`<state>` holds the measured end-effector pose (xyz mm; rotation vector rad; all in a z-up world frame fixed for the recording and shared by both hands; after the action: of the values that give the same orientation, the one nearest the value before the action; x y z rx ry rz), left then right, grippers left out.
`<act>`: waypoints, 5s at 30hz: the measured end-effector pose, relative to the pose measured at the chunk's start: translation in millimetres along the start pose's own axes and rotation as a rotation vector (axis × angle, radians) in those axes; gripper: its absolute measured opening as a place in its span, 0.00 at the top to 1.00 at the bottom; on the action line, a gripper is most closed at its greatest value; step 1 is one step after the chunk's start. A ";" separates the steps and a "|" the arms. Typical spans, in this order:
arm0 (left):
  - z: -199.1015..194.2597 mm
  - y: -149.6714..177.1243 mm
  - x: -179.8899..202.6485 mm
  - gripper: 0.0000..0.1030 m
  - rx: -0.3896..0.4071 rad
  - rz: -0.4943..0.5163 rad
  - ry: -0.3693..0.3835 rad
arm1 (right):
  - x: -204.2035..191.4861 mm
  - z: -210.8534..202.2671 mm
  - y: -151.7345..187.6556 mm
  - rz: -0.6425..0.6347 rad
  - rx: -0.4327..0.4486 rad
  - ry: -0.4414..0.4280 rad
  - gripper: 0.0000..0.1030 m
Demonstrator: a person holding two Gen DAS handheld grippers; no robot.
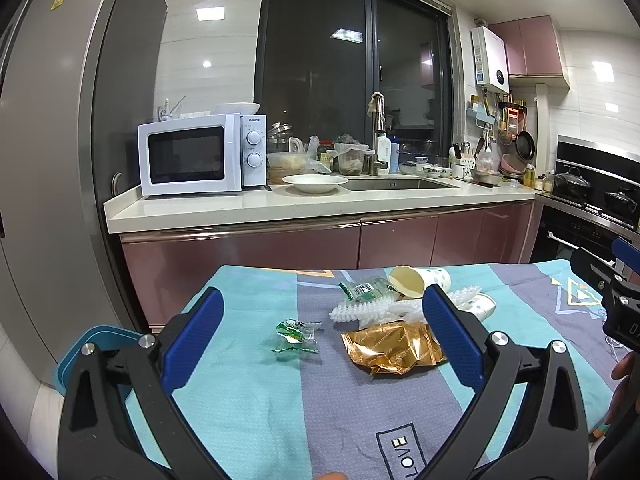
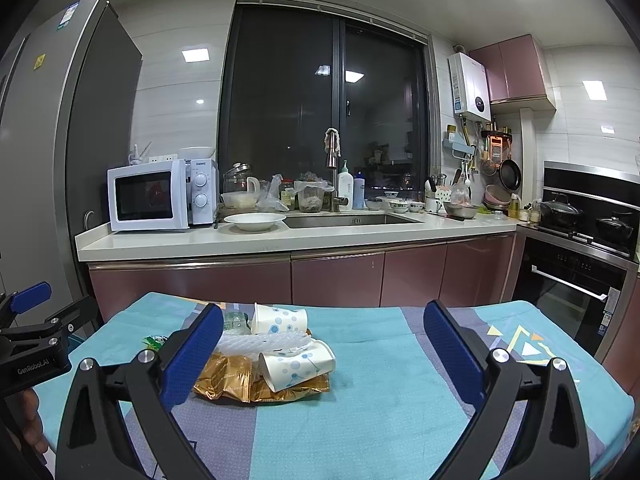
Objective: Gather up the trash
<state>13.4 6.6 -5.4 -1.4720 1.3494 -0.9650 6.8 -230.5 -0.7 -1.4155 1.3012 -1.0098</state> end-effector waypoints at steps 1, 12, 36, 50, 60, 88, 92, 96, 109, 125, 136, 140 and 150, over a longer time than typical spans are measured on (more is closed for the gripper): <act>0.1 -0.2 -0.2 0.05 0.001 0.000 0.001 | 0.2 -0.1 -0.2 0.001 -0.001 -0.001 0.06; -0.9 -3.0 -2.8 0.05 0.005 0.001 0.002 | -0.3 3.3 -2.8 -0.004 -0.007 0.002 0.06; -1.3 -2.7 -2.0 0.05 0.007 0.002 0.001 | -1.0 4.4 -0.5 -0.004 -0.004 0.004 0.06; -0.5 -3.2 -0.2 0.05 0.006 0.006 0.001 | -2.1 6.1 2.1 -0.004 -0.012 -0.001 0.06; 10.6 -0.6 -1.1 0.05 -0.027 0.009 -0.001 | -3.1 17.2 3.5 -0.019 -0.036 -0.009 0.06; 125.9 41.5 -3.3 0.06 -0.347 -0.009 0.029 | -6.8 102.4 35.4 -0.026 -0.256 -0.107 0.06; 137.6 42.4 -0.9 0.06 -0.367 -0.004 0.027 | -5.0 106.9 36.6 -0.020 -0.268 -0.109 0.06; 150.6 43.9 -2.8 0.05 -0.388 -0.002 0.007 | -3.3 113.9 36.7 -0.021 -0.278 -0.112 0.06; 189.3 57.9 -4.4 0.10 -0.486 0.022 -0.005 | -4.6 152.8 49.3 -0.031 -0.372 -0.156 0.06; 230.7 75.6 -9.8 0.18 -0.610 0.010 0.018 | -0.2 191.8 63.2 -0.108 -0.480 -0.197 0.06; 251.1 80.4 -11.4 0.40 -0.634 0.004 0.025 | 4.8 206.2 74.4 -0.095 -0.518 -0.222 0.06; 255.9 78.7 -14.0 0.46 -0.635 -0.002 0.047 | 6.4 210.6 76.0 -0.098 -0.526 -0.224 0.06; 253.3 82.3 -19.6 0.51 -0.624 -0.012 0.083 | 10.9 214.9 80.2 -0.084 -0.543 -0.245 0.23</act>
<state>226.9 52.0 -159.3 -1.9090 1.8070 -0.6377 197.7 -219.8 -127.7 -1.9459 1.3977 -0.5229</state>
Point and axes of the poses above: each gripper's, at about its wrist camera, not at the fingertips, and z roughly the way its jaws point, x to its right, y to its underside, the point moved 1 cm from there along z, roughly the way its jaws point, and after that the axes turned 6 degrees about -y, right-handed, at the moved point
